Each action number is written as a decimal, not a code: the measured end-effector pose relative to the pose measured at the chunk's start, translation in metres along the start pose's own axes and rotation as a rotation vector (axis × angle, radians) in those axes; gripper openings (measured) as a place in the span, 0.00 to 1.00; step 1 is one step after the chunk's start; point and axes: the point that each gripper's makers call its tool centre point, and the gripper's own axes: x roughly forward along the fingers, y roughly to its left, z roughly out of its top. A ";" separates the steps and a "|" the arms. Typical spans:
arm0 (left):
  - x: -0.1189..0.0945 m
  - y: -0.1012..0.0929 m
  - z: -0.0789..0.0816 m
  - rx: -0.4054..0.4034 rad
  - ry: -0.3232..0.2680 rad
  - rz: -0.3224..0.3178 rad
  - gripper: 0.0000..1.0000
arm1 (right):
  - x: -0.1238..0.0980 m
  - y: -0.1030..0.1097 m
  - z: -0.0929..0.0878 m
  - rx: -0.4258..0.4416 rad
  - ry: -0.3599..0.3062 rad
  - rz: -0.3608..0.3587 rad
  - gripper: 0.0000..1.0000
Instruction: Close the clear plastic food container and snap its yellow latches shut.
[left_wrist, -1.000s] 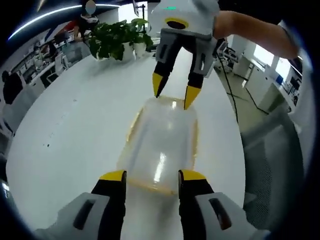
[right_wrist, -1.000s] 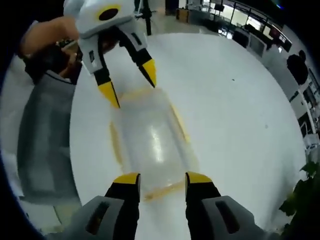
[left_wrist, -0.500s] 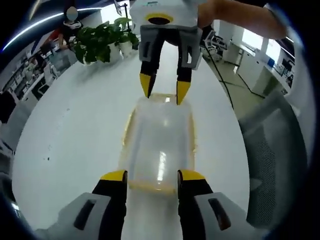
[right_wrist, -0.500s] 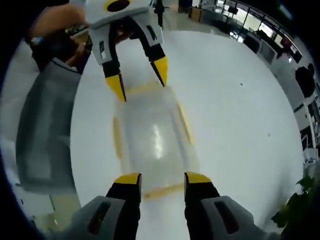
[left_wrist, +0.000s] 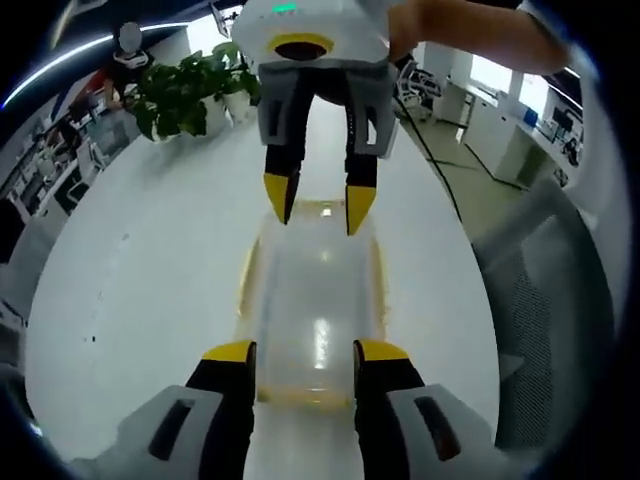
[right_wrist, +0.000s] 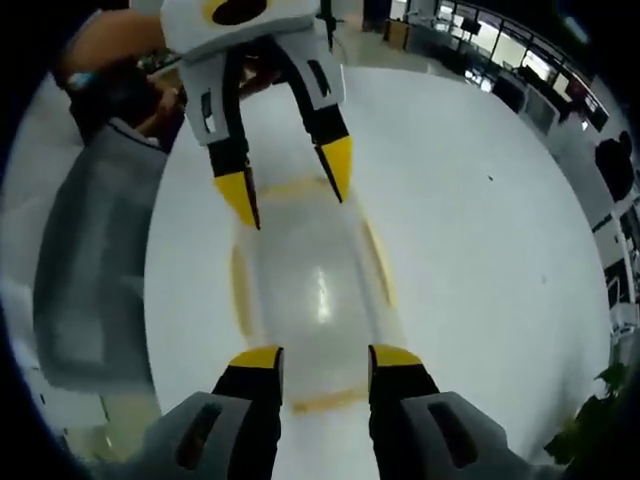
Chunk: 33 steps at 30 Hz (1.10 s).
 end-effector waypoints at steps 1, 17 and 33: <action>0.001 -0.001 0.002 0.000 -0.001 -0.001 0.38 | 0.001 0.001 0.000 -0.004 0.001 0.004 0.32; 0.014 -0.005 0.027 0.028 -0.025 -0.021 0.36 | 0.008 0.003 0.022 -0.021 -0.043 0.018 0.33; 0.019 -0.006 0.031 0.006 -0.025 -0.029 0.34 | 0.010 -0.002 0.030 -0.041 -0.059 0.022 0.34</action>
